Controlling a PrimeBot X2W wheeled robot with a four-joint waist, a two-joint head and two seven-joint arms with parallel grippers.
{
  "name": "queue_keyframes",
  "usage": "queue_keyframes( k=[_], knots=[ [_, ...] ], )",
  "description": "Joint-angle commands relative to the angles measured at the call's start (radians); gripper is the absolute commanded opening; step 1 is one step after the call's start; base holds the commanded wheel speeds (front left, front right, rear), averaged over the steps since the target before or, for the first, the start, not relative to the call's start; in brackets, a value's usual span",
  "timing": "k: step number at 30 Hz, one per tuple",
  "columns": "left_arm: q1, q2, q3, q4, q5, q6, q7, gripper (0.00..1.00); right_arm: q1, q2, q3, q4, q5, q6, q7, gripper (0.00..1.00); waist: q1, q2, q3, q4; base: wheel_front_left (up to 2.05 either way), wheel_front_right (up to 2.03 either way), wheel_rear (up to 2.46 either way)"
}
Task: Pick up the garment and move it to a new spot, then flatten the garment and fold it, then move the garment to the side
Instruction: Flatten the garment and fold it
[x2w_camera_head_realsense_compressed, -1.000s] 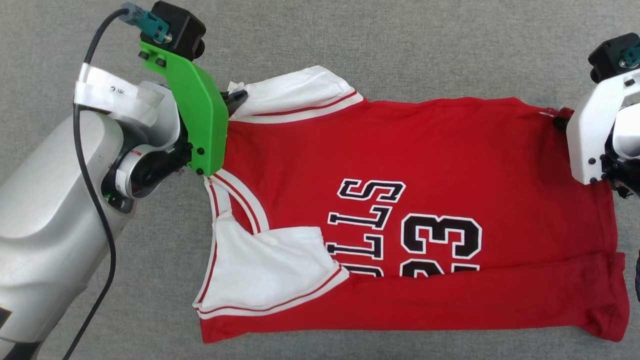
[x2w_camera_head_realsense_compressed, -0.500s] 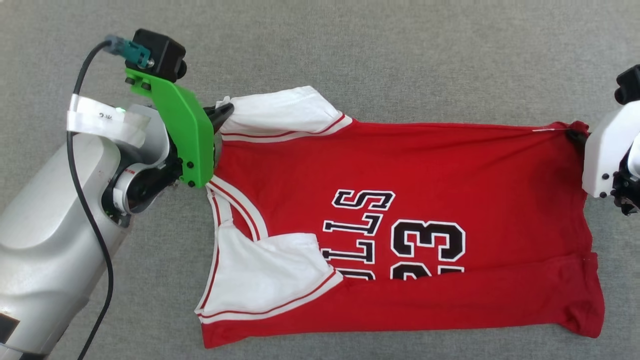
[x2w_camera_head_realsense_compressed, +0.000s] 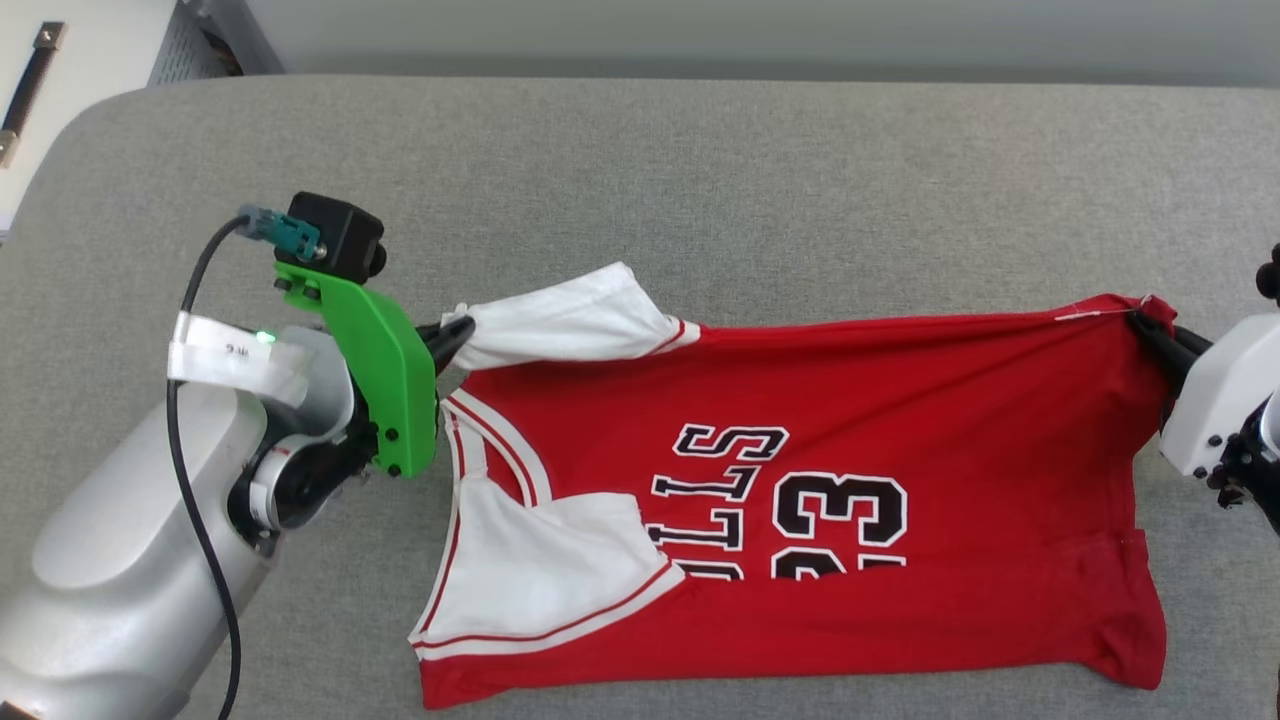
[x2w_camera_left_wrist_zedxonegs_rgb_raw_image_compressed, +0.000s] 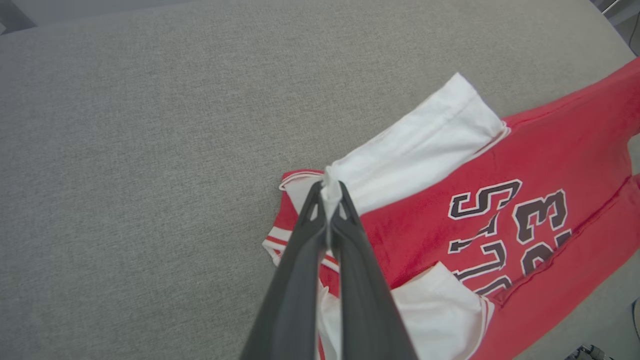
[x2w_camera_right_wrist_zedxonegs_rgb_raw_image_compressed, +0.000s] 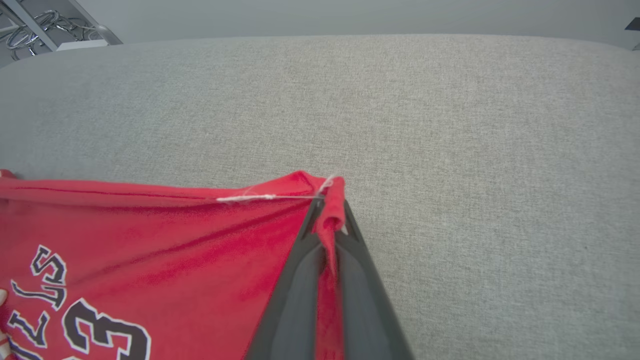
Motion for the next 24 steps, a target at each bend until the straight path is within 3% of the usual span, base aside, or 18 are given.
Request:
queue_keyframes(
  k=[1,12,24],
  knots=[
    [0.035,0.012,-0.001,-0.012,-0.011,0.012,-0.010,0.00,0.028,0.004,-0.005,-0.011,0.021,-0.002,-0.030,0.00,0.0000,-0.0001,-0.037,0.007,0.00,0.00,0.00],
    [0.231,0.047,-0.013,-0.126,-0.043,0.079,-0.049,0.00,0.224,-0.035,0.035,-0.071,0.105,-0.002,-0.204,0.00,0.0000,-0.0001,-0.090,0.027,0.00,0.00,0.00],
    [0.382,0.066,-0.046,-0.170,-0.072,0.114,-0.058,0.00,0.365,-0.108,0.125,-0.091,0.140,-0.002,-0.250,0.00,0.0000,-0.0001,-0.094,0.033,0.00,0.00,0.00]
  ],
)
